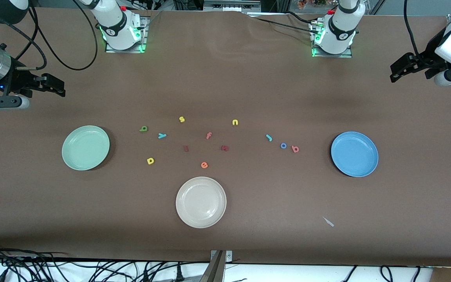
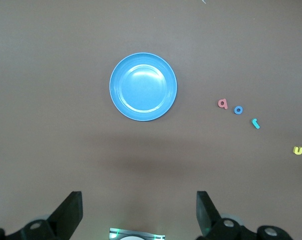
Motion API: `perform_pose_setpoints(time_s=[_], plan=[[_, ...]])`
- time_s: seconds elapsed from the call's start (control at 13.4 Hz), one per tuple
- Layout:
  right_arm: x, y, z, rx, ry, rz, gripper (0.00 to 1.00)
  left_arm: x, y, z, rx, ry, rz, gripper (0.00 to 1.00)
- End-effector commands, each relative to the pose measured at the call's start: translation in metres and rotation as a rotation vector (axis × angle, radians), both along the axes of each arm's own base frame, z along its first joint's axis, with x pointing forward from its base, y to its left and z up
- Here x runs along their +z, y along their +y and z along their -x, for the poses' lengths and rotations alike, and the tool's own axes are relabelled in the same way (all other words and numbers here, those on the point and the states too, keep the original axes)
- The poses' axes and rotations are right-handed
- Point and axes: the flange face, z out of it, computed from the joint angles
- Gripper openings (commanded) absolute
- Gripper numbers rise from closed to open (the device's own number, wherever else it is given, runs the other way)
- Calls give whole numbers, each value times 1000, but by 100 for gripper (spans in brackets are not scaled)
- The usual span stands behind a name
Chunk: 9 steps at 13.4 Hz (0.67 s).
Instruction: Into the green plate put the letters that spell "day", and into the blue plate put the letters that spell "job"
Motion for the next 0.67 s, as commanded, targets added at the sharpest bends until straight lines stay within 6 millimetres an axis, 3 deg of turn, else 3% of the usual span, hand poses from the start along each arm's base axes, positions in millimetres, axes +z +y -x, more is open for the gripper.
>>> perform_pose_setpoints(time_s=[0.0,0.6], plan=[[2,-1,0,-5,-2,-12,100,6,-2,-1,3,7,12,100],[3,-5,-1,-10,-2,-12,100,6,-2,-1,4,7,11,100]])
